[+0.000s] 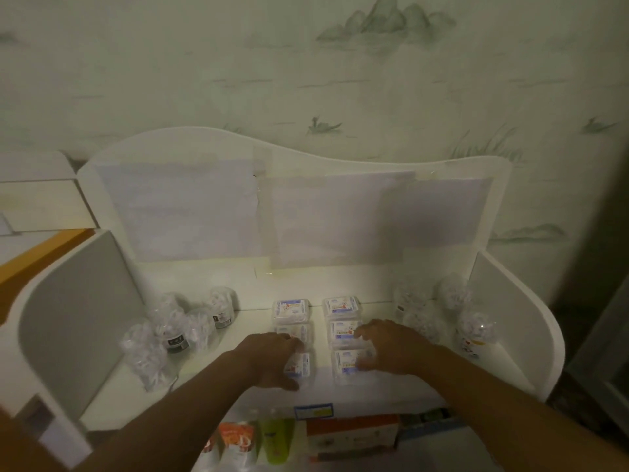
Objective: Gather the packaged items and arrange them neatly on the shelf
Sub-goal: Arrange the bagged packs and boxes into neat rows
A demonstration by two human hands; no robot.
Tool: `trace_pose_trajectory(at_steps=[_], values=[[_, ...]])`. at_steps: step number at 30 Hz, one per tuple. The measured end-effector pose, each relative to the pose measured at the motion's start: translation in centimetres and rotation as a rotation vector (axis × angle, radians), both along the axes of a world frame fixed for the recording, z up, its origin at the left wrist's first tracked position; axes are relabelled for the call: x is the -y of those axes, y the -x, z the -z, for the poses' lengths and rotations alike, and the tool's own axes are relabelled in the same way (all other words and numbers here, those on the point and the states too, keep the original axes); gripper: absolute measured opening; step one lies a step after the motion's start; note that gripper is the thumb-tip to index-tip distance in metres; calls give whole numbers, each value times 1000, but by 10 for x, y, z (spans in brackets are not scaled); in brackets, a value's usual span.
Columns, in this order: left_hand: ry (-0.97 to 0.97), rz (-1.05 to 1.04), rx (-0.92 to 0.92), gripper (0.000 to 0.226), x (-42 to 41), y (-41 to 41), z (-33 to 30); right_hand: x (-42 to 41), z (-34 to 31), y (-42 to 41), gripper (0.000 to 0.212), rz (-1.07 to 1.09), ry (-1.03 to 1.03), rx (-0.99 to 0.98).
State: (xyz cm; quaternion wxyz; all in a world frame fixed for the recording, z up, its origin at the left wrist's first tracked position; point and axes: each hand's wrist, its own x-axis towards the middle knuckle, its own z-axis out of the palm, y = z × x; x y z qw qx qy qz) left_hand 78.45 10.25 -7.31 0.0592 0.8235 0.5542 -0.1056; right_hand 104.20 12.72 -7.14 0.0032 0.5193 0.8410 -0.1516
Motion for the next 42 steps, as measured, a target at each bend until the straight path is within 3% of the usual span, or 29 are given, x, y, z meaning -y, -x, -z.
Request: trace_pose_trajectory(at_steps=[8, 16, 21, 26, 30, 34, 37, 40, 42], values=[[-110, -82, 17, 49, 2, 30, -30, -6, -26, 26, 47, -48, -85, -82], [-280, -303, 58, 45, 12, 133, -41, -9, -22, 114, 50, -127, -32, -169], [-450, -578, 302, 52, 9, 194, -20, -20, -16, 176, 54, -89, 22, -255], [-413, -698, 643, 54, 2, 229, 6, -38, -10, 239, 65, -54, -11, -353], [-554, -619, 533, 47, -2, 243, 13, -43, -4, 283, 77, -89, -14, -341], [-477, -504, 561, 64, 1, 244, 16, -47, 2, 305, 79, -78, -53, -284], [-414, -491, 761, 53, 1, 242, 17, -52, 8, 309, 75, -13, -79, -335], [-359, -610, 1030, 29, -2, 239, 14, -58, 16, 310, 73, 82, -46, -432], [-394, -707, 1092, 22, -6, 240, 11, -60, 20, 311, 74, 120, -5, -479]])
